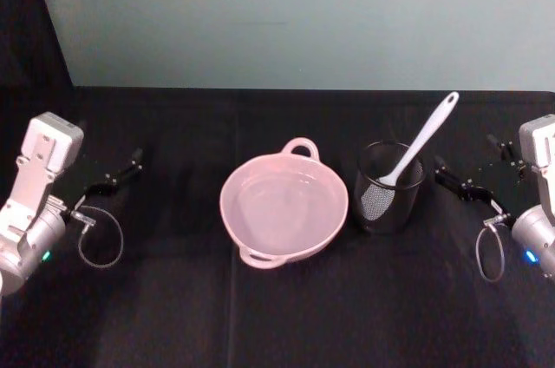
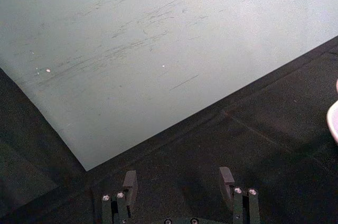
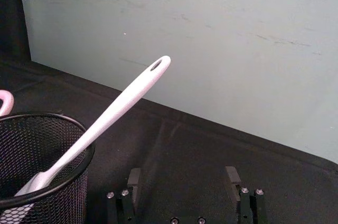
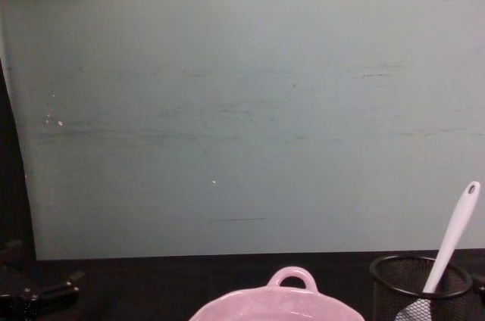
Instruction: Use the one hand to pick up the spoon and stir the clear water in the bowl.
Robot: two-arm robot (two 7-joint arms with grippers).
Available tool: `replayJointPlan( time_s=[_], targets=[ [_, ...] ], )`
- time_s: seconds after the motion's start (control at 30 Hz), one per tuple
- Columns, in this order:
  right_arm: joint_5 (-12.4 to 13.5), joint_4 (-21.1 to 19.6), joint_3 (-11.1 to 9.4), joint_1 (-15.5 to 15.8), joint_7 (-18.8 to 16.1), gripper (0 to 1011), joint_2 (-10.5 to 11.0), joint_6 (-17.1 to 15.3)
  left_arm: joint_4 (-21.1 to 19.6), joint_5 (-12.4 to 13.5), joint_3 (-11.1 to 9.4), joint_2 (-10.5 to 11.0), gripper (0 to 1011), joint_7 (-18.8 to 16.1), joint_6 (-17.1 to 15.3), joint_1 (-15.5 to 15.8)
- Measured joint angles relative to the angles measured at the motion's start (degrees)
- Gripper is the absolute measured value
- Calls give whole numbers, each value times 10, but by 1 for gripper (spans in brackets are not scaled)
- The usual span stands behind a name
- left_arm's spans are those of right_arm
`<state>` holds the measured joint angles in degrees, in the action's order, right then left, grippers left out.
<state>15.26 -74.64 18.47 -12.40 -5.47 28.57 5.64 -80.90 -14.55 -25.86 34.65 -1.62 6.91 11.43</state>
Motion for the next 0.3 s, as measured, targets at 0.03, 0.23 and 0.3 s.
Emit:
replayJointPlan(
  time_s=[0.03, 0.23, 0.3],
  targets=[
    [0, 0, 0, 0, 0, 1002, 0, 0, 0, 0, 0, 0, 1011, 0, 0, 0],
    [0, 0, 0, 0, 0, 1003, 0, 0, 0, 0, 0, 0, 1011, 0, 0, 0],
    [0, 0, 0, 0, 0, 1002, 0, 0, 0, 0, 0, 0, 1011, 0, 0, 0]
  ],
)
